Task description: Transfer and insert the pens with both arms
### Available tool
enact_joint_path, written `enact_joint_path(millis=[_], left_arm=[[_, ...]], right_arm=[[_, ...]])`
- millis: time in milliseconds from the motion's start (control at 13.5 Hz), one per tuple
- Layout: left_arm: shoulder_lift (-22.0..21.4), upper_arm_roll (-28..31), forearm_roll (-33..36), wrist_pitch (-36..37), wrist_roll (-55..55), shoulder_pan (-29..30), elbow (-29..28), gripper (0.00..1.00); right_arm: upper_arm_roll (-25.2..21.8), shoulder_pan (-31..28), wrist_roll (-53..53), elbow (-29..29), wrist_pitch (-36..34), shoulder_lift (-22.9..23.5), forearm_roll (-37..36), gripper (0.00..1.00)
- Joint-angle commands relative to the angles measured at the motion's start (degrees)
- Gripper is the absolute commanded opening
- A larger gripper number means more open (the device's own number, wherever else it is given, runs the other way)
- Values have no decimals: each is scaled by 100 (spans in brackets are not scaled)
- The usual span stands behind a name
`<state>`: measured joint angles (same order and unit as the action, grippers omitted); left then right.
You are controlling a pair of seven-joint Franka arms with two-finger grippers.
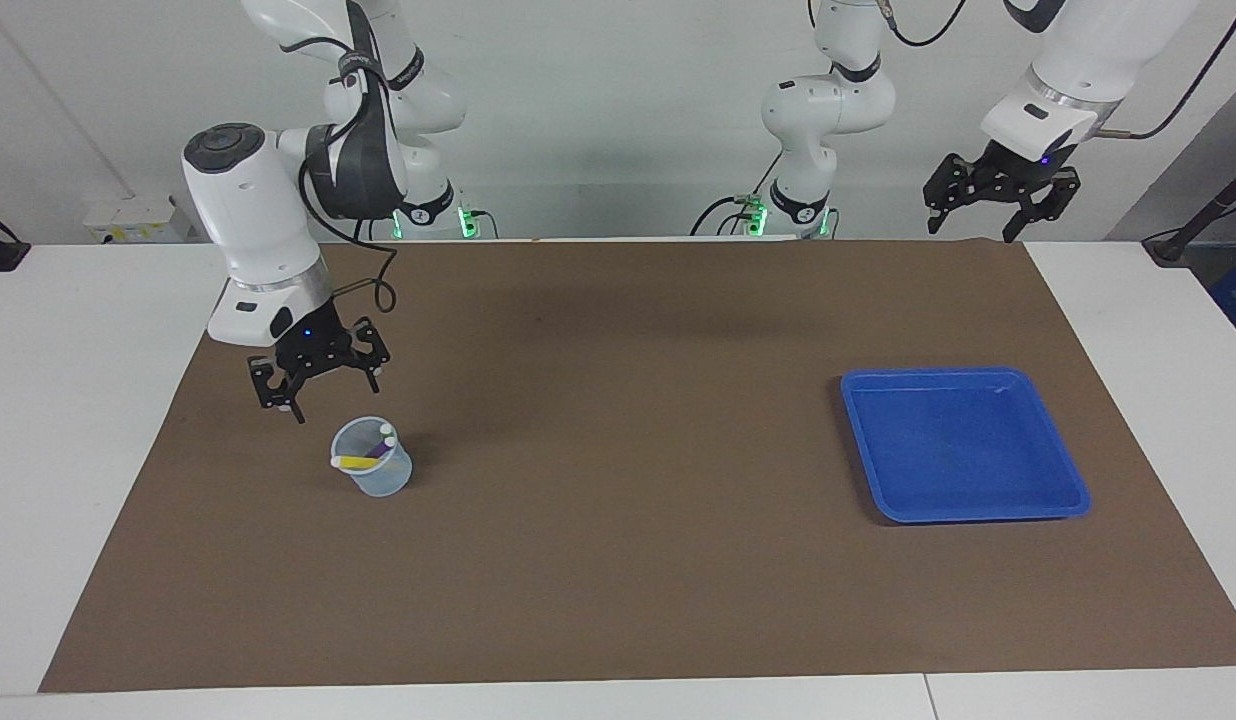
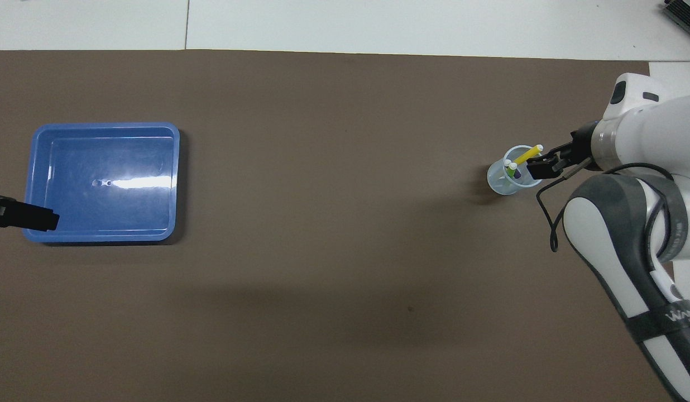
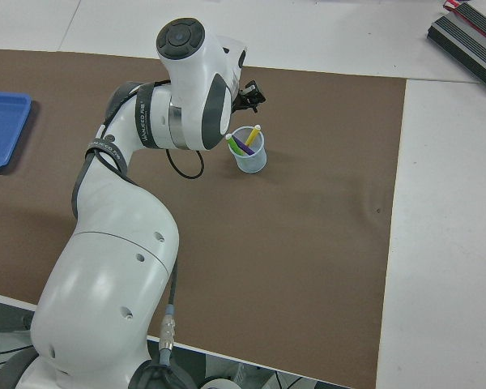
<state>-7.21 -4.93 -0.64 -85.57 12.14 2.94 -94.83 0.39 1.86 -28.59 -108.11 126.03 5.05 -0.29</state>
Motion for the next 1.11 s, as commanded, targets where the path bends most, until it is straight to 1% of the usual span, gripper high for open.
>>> enact_joint_path(millis=[0, 222, 592, 740, 888, 1036], left_arm=[[-96, 10, 134, 58, -63, -31, -71, 100], [-96, 10, 143, 58, -63, -31, -71, 100], [-96, 10, 134, 58, -63, -31, -71, 100], [-96, 10, 143, 58, -63, -39, -71, 100], [-96, 10, 143, 58, -63, -30, -71, 100], [-96, 10, 143, 58, -63, -30, -71, 100]], right_arm=[[67, -98, -6, -114, 97, -136, 3, 100], [49, -203, -23, -70, -26, -205, 3, 100], [49, -309, -15, -43, -526, -434, 3, 100], [49, -405, -15, 96, -894, -496, 12, 100], [32, -414, 38, 272, -1404, -583, 20, 100], [32, -414, 396, 273, -1817, -767, 29, 100]])
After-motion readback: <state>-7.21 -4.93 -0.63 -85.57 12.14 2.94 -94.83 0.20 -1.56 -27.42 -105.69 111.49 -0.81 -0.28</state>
